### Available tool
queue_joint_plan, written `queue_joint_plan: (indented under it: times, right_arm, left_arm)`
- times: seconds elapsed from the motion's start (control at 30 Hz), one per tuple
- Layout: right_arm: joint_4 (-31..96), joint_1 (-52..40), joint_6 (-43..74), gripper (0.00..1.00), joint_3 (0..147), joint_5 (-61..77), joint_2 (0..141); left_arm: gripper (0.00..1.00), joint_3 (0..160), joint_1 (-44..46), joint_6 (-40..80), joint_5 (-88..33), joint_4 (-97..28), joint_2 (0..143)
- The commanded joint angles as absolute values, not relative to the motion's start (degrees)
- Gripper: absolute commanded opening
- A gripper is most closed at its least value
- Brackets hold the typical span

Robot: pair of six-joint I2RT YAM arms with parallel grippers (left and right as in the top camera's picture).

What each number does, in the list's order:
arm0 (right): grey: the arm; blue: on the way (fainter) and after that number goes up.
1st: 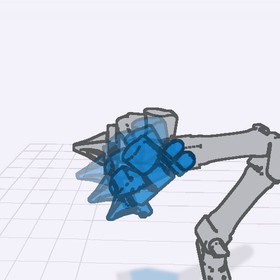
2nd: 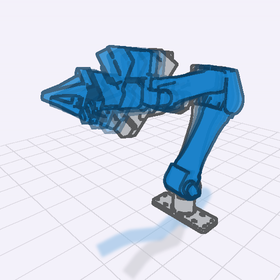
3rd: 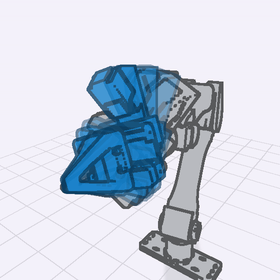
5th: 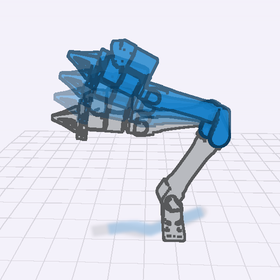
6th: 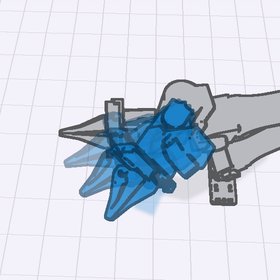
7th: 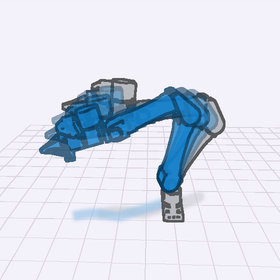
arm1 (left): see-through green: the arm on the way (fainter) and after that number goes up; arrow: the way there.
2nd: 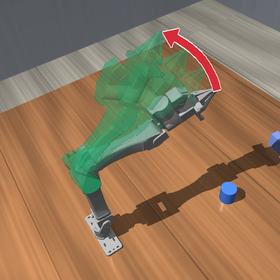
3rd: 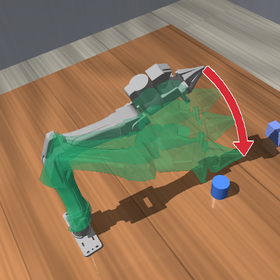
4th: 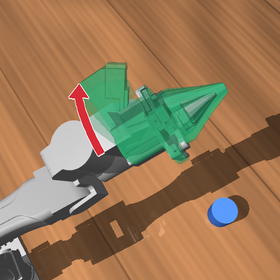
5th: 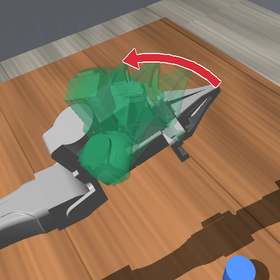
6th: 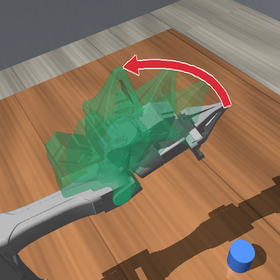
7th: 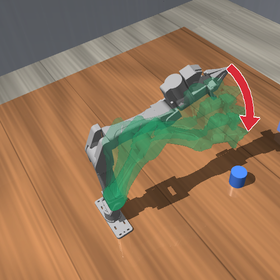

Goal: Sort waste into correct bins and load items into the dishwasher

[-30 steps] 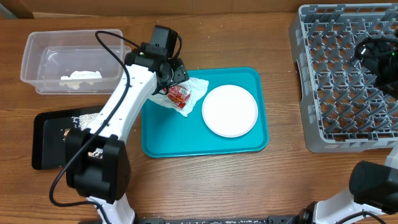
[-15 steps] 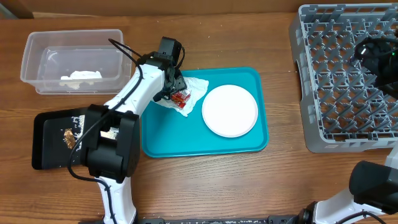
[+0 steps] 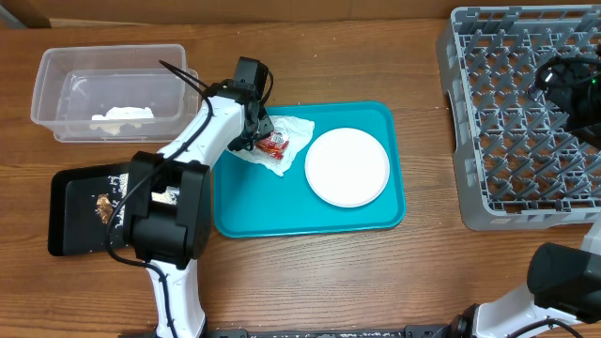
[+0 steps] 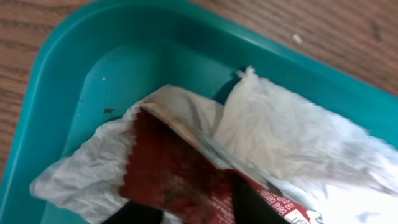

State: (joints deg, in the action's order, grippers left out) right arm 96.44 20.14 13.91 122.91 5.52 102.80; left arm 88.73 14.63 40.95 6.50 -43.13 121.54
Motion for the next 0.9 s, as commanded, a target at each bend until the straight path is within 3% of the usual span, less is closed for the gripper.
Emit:
queue_joint_plan:
  times: [0.0, 0.07, 0.1, 0.57, 0.87]
  right_arm:
    - [96.12, 20.01, 14.20, 1.00, 123.04, 5.17, 102.17]
    - [96.12, 20.01, 14.20, 1.00, 123.04, 5.17, 102.17]
    - [96.12, 20.01, 14.20, 1.00, 123.04, 5.17, 102.17]
    - [96.12, 20.01, 14.20, 1.00, 123.04, 5.17, 102.17]
    - [96.12, 20.01, 14.20, 1.00, 123.04, 5.17, 102.17]
  left_arm:
    - [0.24, 88.58, 14.79, 41.39, 6.96, -43.03, 122.13]
    - [0.07, 89.19, 14.63, 41.34, 6.33, -43.51, 122.13]
    - [0.04, 89.58, 14.59, 41.36, 6.07, -44.01, 122.08]
    - [0.04, 106.39, 14.09, 39.51, 6.55, -57.34, 115.09]
    - [0.04, 106.78, 7.70, 39.40, 20.88, -53.58, 112.20]
